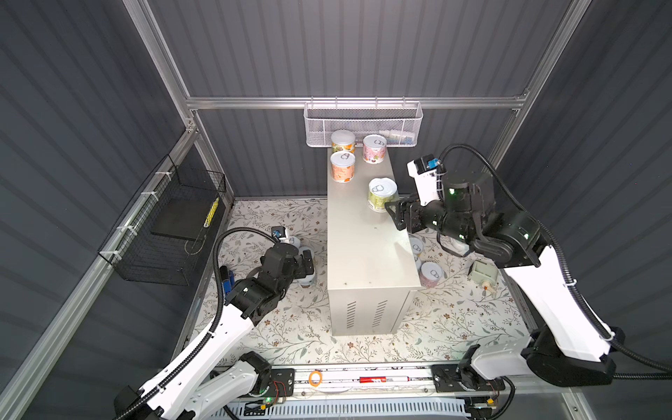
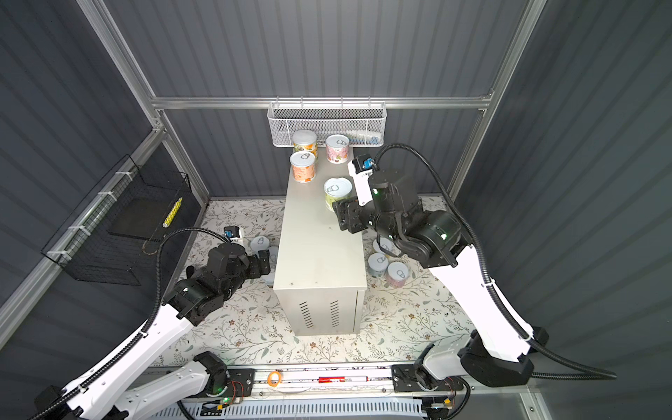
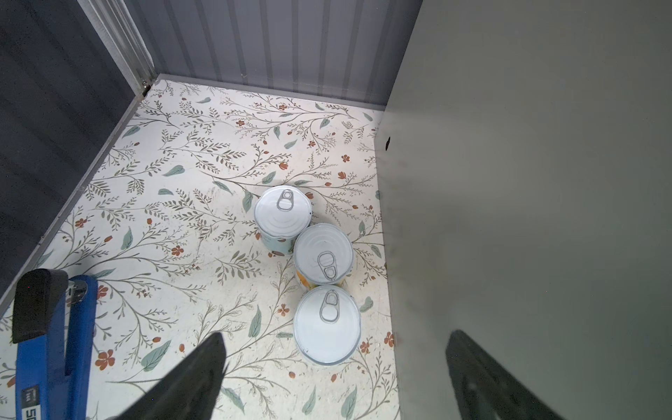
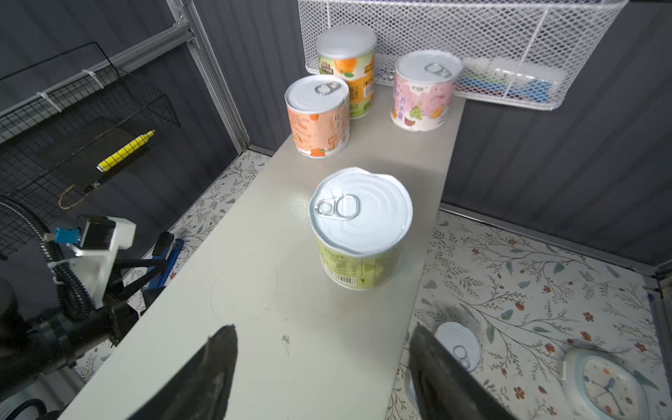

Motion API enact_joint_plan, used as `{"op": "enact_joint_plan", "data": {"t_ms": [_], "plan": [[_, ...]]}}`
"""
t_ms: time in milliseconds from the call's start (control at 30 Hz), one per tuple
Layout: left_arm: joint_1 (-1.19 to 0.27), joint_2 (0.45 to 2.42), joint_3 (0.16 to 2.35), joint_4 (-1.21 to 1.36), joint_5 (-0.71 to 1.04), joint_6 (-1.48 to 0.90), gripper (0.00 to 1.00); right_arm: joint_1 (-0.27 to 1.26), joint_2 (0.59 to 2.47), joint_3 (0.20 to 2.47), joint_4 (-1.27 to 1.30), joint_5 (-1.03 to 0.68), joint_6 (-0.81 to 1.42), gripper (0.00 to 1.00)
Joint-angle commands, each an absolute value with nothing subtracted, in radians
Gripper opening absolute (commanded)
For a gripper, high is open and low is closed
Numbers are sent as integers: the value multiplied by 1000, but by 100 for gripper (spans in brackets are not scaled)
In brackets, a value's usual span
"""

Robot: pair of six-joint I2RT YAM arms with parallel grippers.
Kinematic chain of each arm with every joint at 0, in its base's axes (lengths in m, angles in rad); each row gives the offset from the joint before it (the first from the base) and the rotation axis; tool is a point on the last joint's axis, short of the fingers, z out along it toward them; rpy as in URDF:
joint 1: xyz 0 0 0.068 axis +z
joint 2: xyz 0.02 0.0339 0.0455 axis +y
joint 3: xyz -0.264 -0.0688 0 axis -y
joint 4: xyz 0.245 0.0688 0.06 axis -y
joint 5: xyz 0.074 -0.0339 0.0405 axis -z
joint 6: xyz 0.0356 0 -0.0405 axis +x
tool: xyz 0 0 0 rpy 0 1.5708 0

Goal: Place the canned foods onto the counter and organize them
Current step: 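Set the green-labelled can beside the pink can and open the right gripper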

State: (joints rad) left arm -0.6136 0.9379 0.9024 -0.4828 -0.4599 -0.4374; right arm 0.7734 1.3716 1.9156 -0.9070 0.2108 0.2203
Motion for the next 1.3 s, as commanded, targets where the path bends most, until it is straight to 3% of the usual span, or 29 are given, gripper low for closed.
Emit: {"op": "enact_joint_plan", "data": {"t_ms": [0, 133, 567, 1267], "plan": [[-609, 920, 902, -468, -454, -433, 95, 776, 1352, 1809, -854, 262, 249, 70], [-609, 941, 900, -461, -454, -425, 95, 773, 1387, 1786, -834, 257, 252, 64], [-608, 968, 881, -436, -463, -415, 95, 686, 1514, 1813, -711, 214, 267, 60], [-577, 1032, 890, -406, -432, -403, 95, 574, 1744, 2041, -655, 136, 272, 59]]}}
